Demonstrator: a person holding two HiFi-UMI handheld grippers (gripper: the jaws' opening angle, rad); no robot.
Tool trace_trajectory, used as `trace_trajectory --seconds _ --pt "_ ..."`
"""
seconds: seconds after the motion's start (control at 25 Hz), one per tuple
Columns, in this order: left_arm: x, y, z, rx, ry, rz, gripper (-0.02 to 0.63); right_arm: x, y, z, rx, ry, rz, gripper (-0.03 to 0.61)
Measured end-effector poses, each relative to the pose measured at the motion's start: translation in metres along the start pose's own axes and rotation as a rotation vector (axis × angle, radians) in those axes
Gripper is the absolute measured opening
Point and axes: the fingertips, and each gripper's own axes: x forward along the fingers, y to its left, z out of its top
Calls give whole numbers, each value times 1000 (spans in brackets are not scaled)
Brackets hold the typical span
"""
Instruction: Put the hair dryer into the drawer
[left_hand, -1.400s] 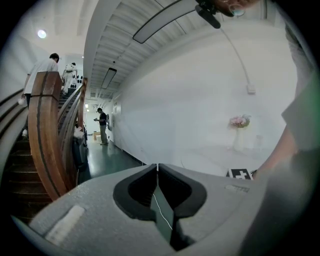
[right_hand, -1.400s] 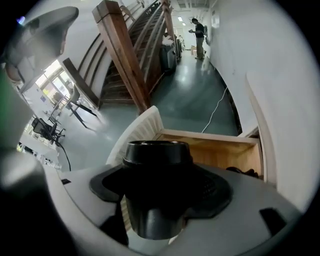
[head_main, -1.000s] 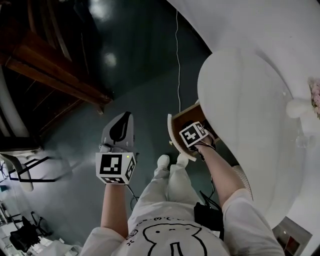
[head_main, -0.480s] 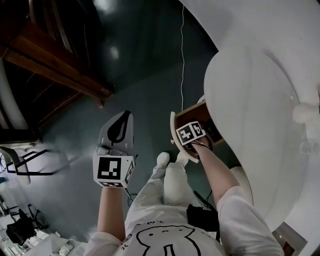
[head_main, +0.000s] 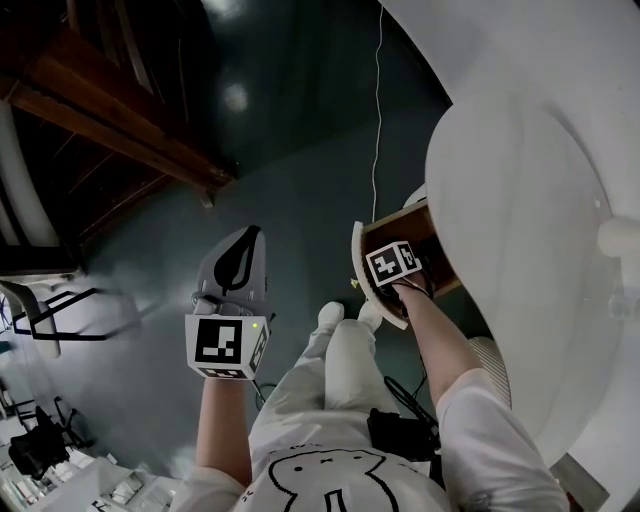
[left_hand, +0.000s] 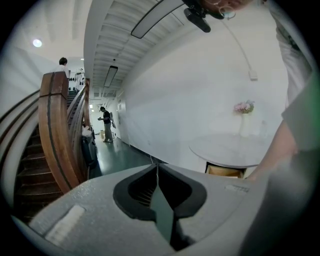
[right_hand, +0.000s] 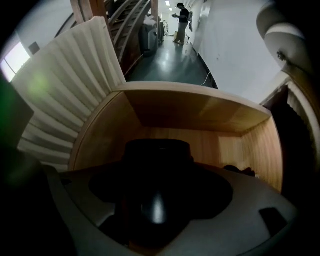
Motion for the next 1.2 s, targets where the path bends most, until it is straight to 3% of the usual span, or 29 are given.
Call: trace_trajectory --seconds 0.36,0.56,0.72,1.2 --pt "-6 5 -18 -7 17 10 21 10 6 2 -66 28 49 339" --pt "-9 10 -18 -13 18 16 21 13 12 -5 -130 76 22 339" --pt "-9 8 -17 -12 11 8 21 10 14 -5 -114 65 51 339" --pt "-13 -14 26 -10 -64 -41 21 -49 24 -13 -136 95 85 339"
